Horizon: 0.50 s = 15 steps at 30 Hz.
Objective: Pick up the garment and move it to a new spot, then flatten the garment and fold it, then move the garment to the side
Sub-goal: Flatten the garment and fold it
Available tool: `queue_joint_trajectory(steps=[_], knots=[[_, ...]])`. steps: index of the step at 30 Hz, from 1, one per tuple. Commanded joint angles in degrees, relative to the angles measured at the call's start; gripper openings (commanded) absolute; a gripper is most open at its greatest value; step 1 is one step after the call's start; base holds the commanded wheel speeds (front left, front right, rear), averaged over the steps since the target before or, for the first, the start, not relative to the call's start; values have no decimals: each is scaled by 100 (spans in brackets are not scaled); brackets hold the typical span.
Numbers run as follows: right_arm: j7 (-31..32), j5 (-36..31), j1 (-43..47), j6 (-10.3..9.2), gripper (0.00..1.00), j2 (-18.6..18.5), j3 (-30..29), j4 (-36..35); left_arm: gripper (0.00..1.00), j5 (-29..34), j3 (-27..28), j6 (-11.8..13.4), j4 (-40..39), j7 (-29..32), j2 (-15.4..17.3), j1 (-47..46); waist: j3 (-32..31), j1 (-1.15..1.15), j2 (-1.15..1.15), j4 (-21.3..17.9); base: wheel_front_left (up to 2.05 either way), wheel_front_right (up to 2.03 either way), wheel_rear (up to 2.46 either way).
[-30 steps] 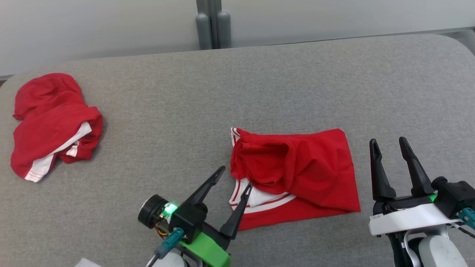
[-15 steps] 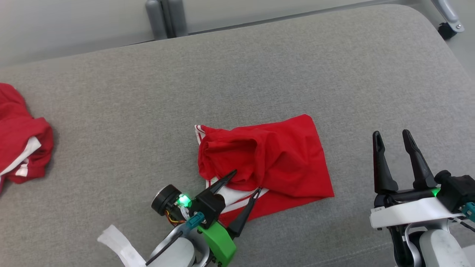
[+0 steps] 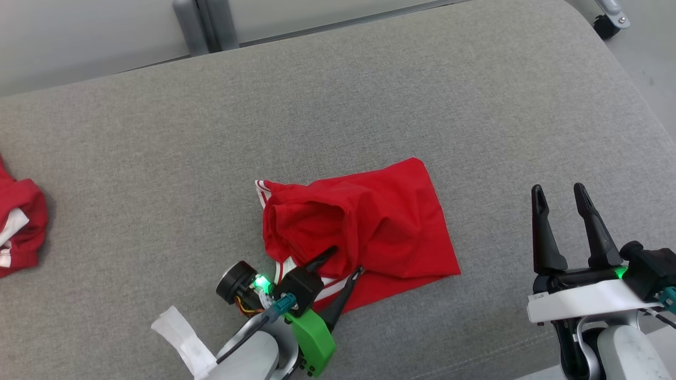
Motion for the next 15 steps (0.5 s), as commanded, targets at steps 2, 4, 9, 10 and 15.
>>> queue_joint_trajectory(steps=[2, 4, 9, 10, 15], knots=[[-16, -15, -19, -7, 100, 2, -13, -21, 0, -72, -33, 0, 73, 0, -24, -72, -9, 0, 0, 27, 0, 0, 0], [-17, -14, -16, -7, 100, 4, -2, -30, 0, -115, -66, 0, 100, 0, -53, -73, -16, 0, 0, 53, 0, 0, 0], [-16, -12, 51, -7, 100, 14, -51, -32, 0, -237, -2, 0, -215, 0, -38, 81, -71, 0, 0, 157, 0, 0, 0], [-16, -7, 68, -7, 100, 14, -59, -22, 0, -287, 15, 0, -309, 0, -9, 130, -86, 0, 0, 178, 0, 0, 0], [-17, 47, 172, -7, 100, 4, -124, 39, 0, -404, -25, 0, -908, -1, 245, 469, -208, 0, 0, 362, 0, 0, 0]])
